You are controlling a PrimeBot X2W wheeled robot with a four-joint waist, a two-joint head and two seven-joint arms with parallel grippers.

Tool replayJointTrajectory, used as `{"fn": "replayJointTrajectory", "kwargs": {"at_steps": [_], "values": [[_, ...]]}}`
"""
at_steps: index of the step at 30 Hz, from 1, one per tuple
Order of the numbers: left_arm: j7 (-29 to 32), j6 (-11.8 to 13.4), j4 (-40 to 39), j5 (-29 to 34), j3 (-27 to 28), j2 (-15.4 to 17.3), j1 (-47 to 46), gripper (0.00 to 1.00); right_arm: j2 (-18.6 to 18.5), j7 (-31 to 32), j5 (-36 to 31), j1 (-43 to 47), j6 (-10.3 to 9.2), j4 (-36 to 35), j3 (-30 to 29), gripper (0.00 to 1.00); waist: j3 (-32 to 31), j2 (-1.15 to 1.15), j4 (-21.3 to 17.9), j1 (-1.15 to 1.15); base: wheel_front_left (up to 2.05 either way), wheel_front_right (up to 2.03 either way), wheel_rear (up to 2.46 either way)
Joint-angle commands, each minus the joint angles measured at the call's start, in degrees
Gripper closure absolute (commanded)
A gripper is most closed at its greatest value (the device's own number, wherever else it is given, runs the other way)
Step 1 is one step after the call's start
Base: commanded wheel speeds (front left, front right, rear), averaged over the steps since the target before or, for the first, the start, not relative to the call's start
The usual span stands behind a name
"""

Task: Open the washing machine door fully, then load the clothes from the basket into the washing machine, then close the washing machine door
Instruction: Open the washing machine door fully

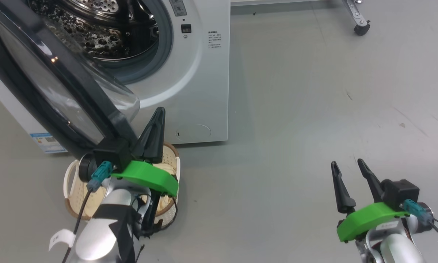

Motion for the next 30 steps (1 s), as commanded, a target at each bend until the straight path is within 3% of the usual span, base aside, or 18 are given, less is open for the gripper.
{"fn": "replayJointTrajectory", "kwargs": {"at_steps": [1,16,30], "values": [[-0.22,0.18,-0.65,-0.56,1.47,0.99,-3.26,1.0,0.16,-0.56,-0.17,-2.39,0.0,-1.38,0.93,0.0,-0.06,0.0,0.01,0.0,0.0,0.0,0.0],[-0.83,0.02,8.58,-1.55,2.53,1.11,-4.08,1.0,0.2,-0.56,0.3,-2.21,0.0,-1.15,1.11,0.0,-0.27,0.0,0.15,0.0,0.0,0.0,0.0],[-0.88,-0.37,9.57,-0.2,4.28,1.11,-3.42,1.0,0.2,-0.56,0.13,-1.99,0.0,-0.77,1.39,0.0,-0.29,0.0,2.3,0.0,0.0,0.0,0.0]]}}
